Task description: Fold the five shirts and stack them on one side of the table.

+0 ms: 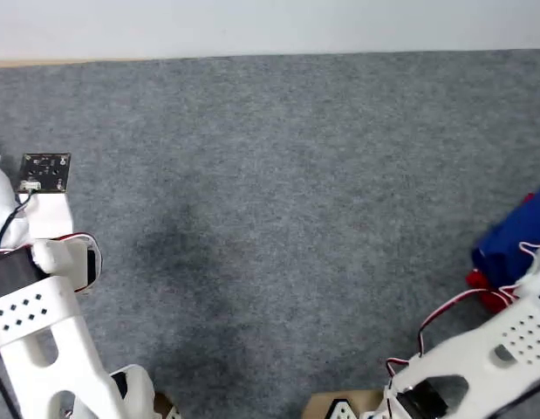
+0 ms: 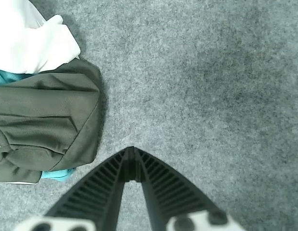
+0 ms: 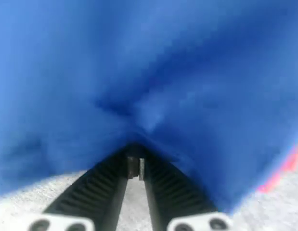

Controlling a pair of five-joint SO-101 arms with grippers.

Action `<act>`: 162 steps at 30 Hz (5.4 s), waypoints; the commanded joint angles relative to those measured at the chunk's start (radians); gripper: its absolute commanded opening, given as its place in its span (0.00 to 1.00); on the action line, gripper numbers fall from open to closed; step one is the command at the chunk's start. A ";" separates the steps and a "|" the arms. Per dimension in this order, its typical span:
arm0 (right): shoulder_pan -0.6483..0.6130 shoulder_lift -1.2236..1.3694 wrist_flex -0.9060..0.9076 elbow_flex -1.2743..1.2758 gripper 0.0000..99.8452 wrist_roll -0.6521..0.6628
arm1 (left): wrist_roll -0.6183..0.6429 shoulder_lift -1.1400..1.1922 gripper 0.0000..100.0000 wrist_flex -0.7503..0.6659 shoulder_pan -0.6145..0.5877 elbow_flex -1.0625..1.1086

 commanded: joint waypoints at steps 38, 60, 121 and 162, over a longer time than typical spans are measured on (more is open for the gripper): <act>-0.024 -0.315 0.030 -0.048 0.01 0.100 | -0.011 -0.021 0.00 -0.017 0.011 -0.010; -0.220 -0.122 0.031 -0.109 0.01 -0.087 | -0.011 -0.021 0.00 -0.018 0.011 -0.010; -0.217 -1.337 0.035 0.962 0.01 -0.086 | -0.292 0.838 0.21 0.035 -0.528 -0.697; -0.216 -1.349 0.039 0.964 0.01 -0.087 | -0.226 0.140 0.00 0.025 0.103 -0.700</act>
